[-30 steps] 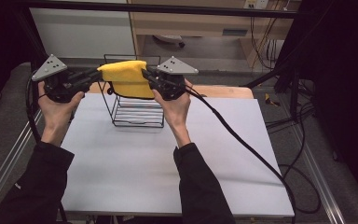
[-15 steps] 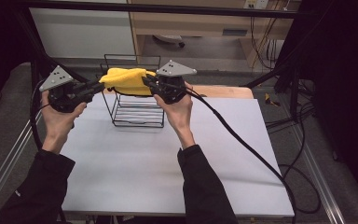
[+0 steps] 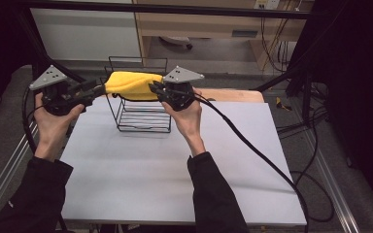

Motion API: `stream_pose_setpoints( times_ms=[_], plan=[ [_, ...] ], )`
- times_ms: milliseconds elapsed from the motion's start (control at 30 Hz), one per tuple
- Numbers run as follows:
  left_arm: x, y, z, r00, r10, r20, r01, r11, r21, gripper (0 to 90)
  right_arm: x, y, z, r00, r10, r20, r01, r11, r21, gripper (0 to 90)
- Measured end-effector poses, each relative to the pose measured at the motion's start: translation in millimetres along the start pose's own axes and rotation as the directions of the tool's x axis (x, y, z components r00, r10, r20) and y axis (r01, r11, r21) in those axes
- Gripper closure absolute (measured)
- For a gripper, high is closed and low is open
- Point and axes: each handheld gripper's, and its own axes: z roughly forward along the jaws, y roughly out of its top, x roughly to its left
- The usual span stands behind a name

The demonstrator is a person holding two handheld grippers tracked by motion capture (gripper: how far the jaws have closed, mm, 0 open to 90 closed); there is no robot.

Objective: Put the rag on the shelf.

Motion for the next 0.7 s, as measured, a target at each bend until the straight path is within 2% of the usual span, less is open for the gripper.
stream_pose_setpoints(
  times_ms=[100, 167, 233, 333, 433, 533, 600, 700],
  plan=[
    [2.7, 1.0, 2.7, 0.9992, -0.039, 0.0, 0.039, 0.9991, 0.018, 54.3, 1.6, -2.3, 1.6, 0.9998, -0.017, 0.004, 0.017, 1.0, 0.013, 83.0],
    [3.2, -2.0, 9.4, 0.9987, -0.05, -0.008, 0.05, 0.9974, 0.051, 54.3, 1.7, -3.4, 2.2, 0.9999, -0.013, 0.004, 0.013, 1.0, 0.011, 83.0],
    [3.7, -6.3, 17.2, 0.9976, -0.069, 0.002, 0.068, 0.9946, 0.079, 54.3, 1.5, -3.9, 2.3, 0.9999, -0.011, 0.004, 0.011, 1.0, 0.011, 82.9],
    [3.4, -12.4, 27.4, 0.997, -0.077, 0.011, 0.075, 0.9912, 0.109, 54.5, 1.4, -3.9, 1.5, 0.9998, -0.021, 0.001, 0.021, 1.0, 0.012, 82.8],
    [4.0, -16.6, 32.5, 0.9942, -0.101, 0.037, 0.095, 0.9858, 0.138, 62.1, 2.0, -4.6, 1.3, 0.9995, -0.031, 0.001, 0.031, 0.999, 0.015, 82.4],
    [4.1, -18.5, 34.5, 0.9923, -0.117, 0.039, 0.109, 0.9802, 0.165, 72.4, 2.6, -6.4, 1.6, 0.9992, -0.039, 0.001, 0.039, 0.999, 0.021, 81.8],
    [3.8, -19.3, 35.6, 0.9917, -0.122, 0.04, 0.114, 0.9782, 0.174, 78.7, 3.1, -7.1, 1.9, 0.9994, -0.036, 0.001, 0.036, 0.999, 0.021, 81.5],
    [1.9, -19.9, 37.1, 0.9936, -0.109, 0.029, 0.102, 0.9784, 0.18, 81.9, 3.5, -7.1, 1.4, 0.9993, -0.037, -0.003, 0.037, 0.999, 0.024, 80.0]
  ],
)
